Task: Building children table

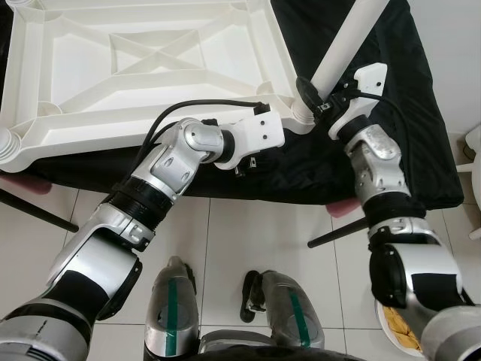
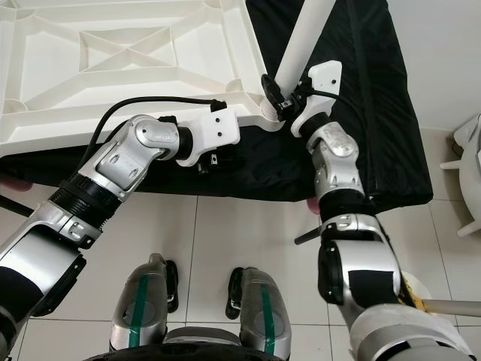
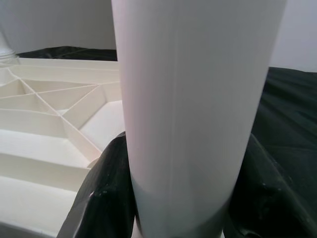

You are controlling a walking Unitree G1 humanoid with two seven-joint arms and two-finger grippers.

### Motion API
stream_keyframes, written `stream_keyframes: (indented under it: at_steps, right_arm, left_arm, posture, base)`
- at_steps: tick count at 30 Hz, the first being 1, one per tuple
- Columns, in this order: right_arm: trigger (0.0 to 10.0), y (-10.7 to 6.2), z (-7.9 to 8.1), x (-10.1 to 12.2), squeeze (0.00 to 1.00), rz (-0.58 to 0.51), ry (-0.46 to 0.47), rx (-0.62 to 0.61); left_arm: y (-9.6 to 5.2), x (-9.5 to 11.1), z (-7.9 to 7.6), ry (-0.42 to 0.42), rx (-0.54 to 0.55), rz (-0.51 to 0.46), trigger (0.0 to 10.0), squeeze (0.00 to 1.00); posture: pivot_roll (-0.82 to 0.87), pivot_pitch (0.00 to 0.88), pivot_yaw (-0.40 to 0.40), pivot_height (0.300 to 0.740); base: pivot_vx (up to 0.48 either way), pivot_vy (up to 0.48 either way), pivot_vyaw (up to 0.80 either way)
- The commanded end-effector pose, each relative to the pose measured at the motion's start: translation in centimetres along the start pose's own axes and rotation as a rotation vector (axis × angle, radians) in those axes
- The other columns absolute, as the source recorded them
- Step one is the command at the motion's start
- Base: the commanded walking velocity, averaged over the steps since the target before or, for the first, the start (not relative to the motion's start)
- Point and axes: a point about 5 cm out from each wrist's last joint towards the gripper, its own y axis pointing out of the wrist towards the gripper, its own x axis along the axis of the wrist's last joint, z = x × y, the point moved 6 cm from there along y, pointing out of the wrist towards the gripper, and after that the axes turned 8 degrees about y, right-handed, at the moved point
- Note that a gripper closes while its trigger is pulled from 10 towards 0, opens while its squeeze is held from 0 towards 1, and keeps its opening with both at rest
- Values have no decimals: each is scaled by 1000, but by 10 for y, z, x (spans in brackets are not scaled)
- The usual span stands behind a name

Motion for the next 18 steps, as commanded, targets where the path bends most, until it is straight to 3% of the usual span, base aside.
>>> stream_keyframes:
  at_steps: [1,14,18]
  right_arm:
    - [10000,-3,3,-6,0,1,14,-38]
    - [10000,-6,8,-8,0,-52,33,-409]
    - [10000,-7,8,-9,0,-50,30,-443]
  left_arm:
    - [2,3,-8,15,-52,-15,10000,0]
    - [4,4,-12,16,-62,-21,10000,0]
    - [4,4,-13,15,-62,-21,10000,0]
  posture:
    - [34,20,-63,740]
    - [37,18,-72,740]
    - [40,18,-74,740]
  base:
    - [0,0,0]
    - [0,0,0]
    - [0,0,0]
